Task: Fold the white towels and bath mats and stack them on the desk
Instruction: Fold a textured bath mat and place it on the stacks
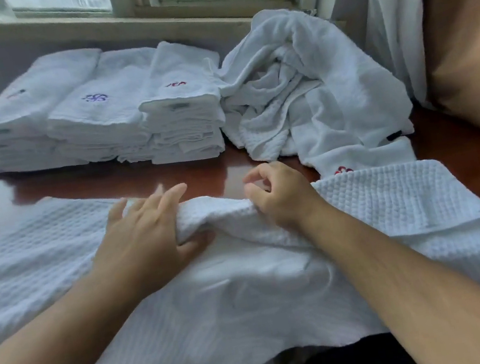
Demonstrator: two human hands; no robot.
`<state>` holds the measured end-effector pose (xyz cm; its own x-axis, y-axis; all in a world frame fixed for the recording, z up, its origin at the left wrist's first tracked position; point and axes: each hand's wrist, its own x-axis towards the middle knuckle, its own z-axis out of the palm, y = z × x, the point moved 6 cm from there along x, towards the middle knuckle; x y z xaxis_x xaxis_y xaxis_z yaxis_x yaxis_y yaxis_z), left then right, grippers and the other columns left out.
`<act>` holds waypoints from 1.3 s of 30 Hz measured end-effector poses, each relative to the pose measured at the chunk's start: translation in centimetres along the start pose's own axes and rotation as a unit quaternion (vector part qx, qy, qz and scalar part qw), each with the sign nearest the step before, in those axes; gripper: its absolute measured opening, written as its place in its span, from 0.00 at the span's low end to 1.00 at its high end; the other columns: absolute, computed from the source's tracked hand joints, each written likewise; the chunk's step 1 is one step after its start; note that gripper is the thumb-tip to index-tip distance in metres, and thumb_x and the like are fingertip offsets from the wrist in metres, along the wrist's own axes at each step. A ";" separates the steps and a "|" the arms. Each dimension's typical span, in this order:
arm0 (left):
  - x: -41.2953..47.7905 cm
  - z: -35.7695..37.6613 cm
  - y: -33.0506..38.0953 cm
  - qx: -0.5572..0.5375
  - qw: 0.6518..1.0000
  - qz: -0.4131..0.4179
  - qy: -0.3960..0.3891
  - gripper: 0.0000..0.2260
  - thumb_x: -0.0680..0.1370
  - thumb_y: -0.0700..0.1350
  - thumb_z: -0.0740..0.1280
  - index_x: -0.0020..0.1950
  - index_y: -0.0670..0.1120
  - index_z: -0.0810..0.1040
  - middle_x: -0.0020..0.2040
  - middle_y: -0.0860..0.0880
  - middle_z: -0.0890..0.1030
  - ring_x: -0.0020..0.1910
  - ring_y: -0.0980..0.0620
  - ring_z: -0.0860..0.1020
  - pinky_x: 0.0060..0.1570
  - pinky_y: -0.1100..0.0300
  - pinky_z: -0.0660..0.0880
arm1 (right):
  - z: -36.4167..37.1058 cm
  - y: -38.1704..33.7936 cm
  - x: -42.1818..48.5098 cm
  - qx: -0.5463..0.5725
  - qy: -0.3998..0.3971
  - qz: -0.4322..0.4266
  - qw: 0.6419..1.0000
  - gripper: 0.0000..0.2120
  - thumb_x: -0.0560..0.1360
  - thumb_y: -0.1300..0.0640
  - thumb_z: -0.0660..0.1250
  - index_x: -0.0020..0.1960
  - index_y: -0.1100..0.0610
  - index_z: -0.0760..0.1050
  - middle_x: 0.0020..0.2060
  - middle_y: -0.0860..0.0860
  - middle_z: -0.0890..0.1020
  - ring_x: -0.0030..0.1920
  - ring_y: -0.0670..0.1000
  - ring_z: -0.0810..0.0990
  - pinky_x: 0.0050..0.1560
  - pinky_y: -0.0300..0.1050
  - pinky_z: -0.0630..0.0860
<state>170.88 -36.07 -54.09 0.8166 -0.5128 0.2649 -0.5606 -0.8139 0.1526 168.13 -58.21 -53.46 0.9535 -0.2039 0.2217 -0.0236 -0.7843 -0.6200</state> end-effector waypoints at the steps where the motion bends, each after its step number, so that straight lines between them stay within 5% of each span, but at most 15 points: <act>1: 0.1 -0.1 -0.2 -0.010 1.000 0.011 0.017 0.34 0.72 0.75 0.55 0.71 0.57 0.69 0.61 0.54 0.78 0.63 0.48 0.75 0.67 0.48 0.64 | 0.6 -0.2 0.0 -0.035 -0.011 -0.015 0.999 0.09 0.78 0.51 0.64 0.54 0.50 0.81 0.54 0.46 0.79 0.55 0.47 0.76 0.60 0.47 0.74; 4: 0.9 -0.3 -0.2 -0.025 0.997 0.050 0.058 0.23 0.73 0.67 0.61 0.60 0.56 0.77 0.49 0.57 0.78 0.52 0.50 0.78 0.56 0.50 0.69 | 0.9 -0.1 0.2 -0.062 -0.008 -0.028 0.998 0.10 0.78 0.50 0.62 0.48 0.51 0.81 0.49 0.47 0.79 0.53 0.49 0.76 0.59 0.54 0.74; 12: 6.8 0.6 -0.2 -0.030 0.992 0.106 0.055 0.17 0.70 0.61 0.65 0.54 0.54 0.79 0.47 0.56 0.79 0.48 0.50 0.79 0.53 0.50 0.70 | -0.1 2.3 4.0 -0.069 0.039 -0.012 0.997 0.09 0.76 0.52 0.63 0.40 0.53 0.79 0.44 0.50 0.79 0.49 0.51 0.75 0.50 0.47 0.72; 16: 10.7 1.1 -0.6 0.005 0.991 0.105 0.078 0.18 0.70 0.61 0.68 0.52 0.51 0.79 0.46 0.52 0.80 0.48 0.46 0.81 0.50 0.50 0.68 | -0.4 3.3 7.2 -0.080 0.076 -0.008 0.994 0.17 0.76 0.53 0.63 0.29 0.50 0.66 0.34 0.48 0.72 0.41 0.53 0.72 0.38 0.44 0.63; 21: 13.1 1.1 -0.3 0.026 0.991 0.105 0.084 0.22 0.70 0.61 0.72 0.57 0.49 0.79 0.52 0.49 0.82 0.52 0.45 0.81 0.52 0.49 0.68 | -1.0 2.3 8.0 -0.110 0.125 -0.055 0.984 0.21 0.79 0.50 0.60 0.28 0.49 0.61 0.32 0.49 0.70 0.41 0.55 0.71 0.42 0.46 0.63; 26: 11.8 0.4 -0.5 0.056 0.989 0.117 0.065 0.29 0.70 0.65 0.62 0.65 0.50 0.77 0.54 0.51 0.82 0.55 0.46 0.80 0.52 0.50 0.67 | 0.7 1.3 7.1 -0.089 -0.001 -0.100 0.991 0.27 0.73 0.28 0.50 0.35 0.48 0.74 0.33 0.44 0.75 0.37 0.44 0.73 0.35 0.44 0.63; 29: 9.9 0.1 -1.0 0.034 0.984 0.174 0.012 0.28 0.73 0.62 0.57 0.70 0.50 0.73 0.59 0.51 0.81 0.58 0.50 0.78 0.56 0.48 0.69 | 0.8 1.5 6.9 -0.024 -0.052 -0.100 0.993 0.29 0.65 0.21 0.58 0.44 0.43 0.80 0.33 0.36 0.79 0.36 0.38 0.76 0.33 0.33 0.67; 33: 8.1 0.2 -2.6 -0.086 0.983 0.127 -0.101 0.28 0.79 0.69 0.49 0.74 0.58 0.68 0.65 0.56 0.74 0.61 0.57 0.74 0.61 0.53 0.69 | 1.1 0.9 6.4 0.086 -0.092 -0.114 0.985 0.20 0.63 0.30 0.75 0.42 0.45 0.80 0.30 0.37 0.79 0.30 0.39 0.75 0.31 0.29 0.67; 36: 8.6 0.6 -3.4 -0.119 0.979 0.060 -0.154 0.29 0.79 0.64 0.61 0.79 0.61 0.59 0.73 0.56 0.63 0.65 0.57 0.70 0.64 0.62 0.65 | 1.7 -0.2 6.4 0.099 -0.157 -0.103 0.977 0.14 0.65 0.39 0.80 0.42 0.44 0.79 0.34 0.39 0.82 0.32 0.38 0.77 0.32 0.29 0.69; 39: 9.9 0.9 -3.0 -0.050 0.968 0.040 -0.243 0.39 0.76 0.58 0.71 0.82 0.60 0.52 0.80 0.56 0.57 0.77 0.53 0.60 0.75 0.57 0.58 | 2.2 -1.2 6.1 0.058 -0.194 -0.094 0.975 0.19 0.61 0.35 0.79 0.45 0.44 0.79 0.38 0.39 0.83 0.37 0.39 0.80 0.33 0.31 0.72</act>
<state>180.78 -38.89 -52.75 0.7251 -0.6604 -0.1951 -0.6151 -0.7486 0.2477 174.59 -57.17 -53.01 0.9802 0.1910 0.0522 0.1746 -0.7099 -0.6823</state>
